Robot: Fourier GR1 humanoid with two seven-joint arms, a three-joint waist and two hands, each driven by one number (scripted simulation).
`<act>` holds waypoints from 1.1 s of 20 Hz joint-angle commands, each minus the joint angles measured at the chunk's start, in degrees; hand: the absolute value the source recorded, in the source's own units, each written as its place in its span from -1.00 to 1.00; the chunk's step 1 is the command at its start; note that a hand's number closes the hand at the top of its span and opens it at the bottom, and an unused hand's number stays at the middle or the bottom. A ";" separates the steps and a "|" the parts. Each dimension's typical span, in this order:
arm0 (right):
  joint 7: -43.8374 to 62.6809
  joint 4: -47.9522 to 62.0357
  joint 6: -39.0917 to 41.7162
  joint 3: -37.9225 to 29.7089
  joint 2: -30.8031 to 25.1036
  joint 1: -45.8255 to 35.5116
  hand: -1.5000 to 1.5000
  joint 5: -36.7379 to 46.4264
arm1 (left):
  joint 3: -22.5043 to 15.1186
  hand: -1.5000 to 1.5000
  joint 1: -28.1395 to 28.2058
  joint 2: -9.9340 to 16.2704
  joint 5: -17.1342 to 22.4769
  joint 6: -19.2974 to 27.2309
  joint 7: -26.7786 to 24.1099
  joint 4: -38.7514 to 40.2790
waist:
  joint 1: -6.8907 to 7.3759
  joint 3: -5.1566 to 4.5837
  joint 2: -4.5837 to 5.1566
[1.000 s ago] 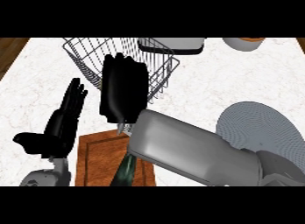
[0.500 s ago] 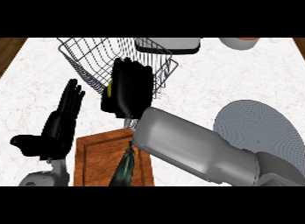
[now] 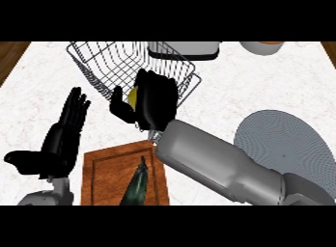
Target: Pick the lemon from the placemat and place it in the basket
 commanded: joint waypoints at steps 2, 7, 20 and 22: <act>7.50 3.97 -3.71 -0.83 0.86 0.02 1.00 -1.95 | 0.65 0.00 -1.26 -0.05 -0.07 0.02 -0.94 1.81 | -0.19 -0.23 0.97; 7.66 5.97 -6.97 -2.78 0.87 3.54 1.00 0.59 | 0.51 0.00 -0.13 -0.01 -0.03 0.09 -0.40 -0.03 | -1.17 -0.19 0.64; 2.38 6.29 -18.69 -0.20 0.87 5.61 -1.00 1.02 | 4.01 0.00 0.36 2.75 3.02 -2.80 0.37 -0.51 | -1.26 -0.18 0.58; 2.34 4.77 -19.21 -1.91 0.87 3.90 -1.00 3.46 | 3.07 0.00 0.86 1.82 1.78 -1.49 0.64 -1.22 | -1.67 -0.17 0.42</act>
